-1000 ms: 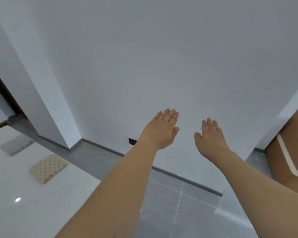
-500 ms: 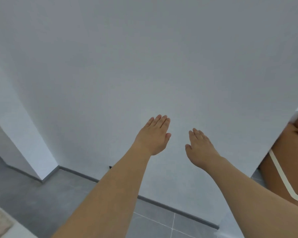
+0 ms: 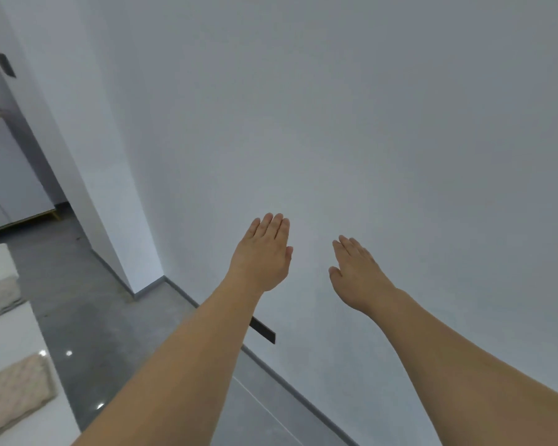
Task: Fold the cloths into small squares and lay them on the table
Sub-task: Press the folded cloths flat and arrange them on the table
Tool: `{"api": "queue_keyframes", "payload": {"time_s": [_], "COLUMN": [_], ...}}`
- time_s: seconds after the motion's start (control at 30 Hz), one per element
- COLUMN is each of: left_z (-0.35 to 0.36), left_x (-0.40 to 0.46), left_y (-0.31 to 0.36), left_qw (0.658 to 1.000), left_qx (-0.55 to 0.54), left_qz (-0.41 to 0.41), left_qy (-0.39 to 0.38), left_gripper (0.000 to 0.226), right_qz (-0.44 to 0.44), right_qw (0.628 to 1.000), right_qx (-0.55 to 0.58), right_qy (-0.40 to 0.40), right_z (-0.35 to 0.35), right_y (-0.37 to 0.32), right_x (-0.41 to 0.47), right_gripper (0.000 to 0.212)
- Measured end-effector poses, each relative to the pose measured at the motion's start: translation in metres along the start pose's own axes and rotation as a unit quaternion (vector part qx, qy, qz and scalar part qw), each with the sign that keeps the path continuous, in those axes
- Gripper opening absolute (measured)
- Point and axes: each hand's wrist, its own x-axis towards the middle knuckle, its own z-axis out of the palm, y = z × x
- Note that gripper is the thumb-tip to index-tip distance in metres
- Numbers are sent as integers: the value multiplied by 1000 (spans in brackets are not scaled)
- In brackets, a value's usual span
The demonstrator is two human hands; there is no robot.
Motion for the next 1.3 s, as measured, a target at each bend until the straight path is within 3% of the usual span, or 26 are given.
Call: {"api": "queue_keyframes", "payload": {"time_s": [0.3,0.57,0.97,1.1,1.3], "left_z": [41,70,132,178,272], "left_x": [20,-7,-18,-38,-79], "left_y": [-105,-211,-355,-382,-402], "left_qw": [983,953,926,914,896], "left_qx": [21,17,7,-16,-38], "left_qz": [-182,-301,-375,-404,-430], "left_qy": [-15,-27,-45,-36,-101], "left_gripper": [60,60,60,59,63], "right_qz": [-154,-246,-328,-355,-351], "right_qw": [986,962,931,915,903], "right_qx": [20,38,38,39,37], "right_qy": [-66,-115,-159,-188,-247], "right_z": [37,76,153,207,308], "right_y": [-52,-145,-274,-306,-324], "right_x": [128,214,326,352,362], "right_gripper": [57,57,56,57,56]}}
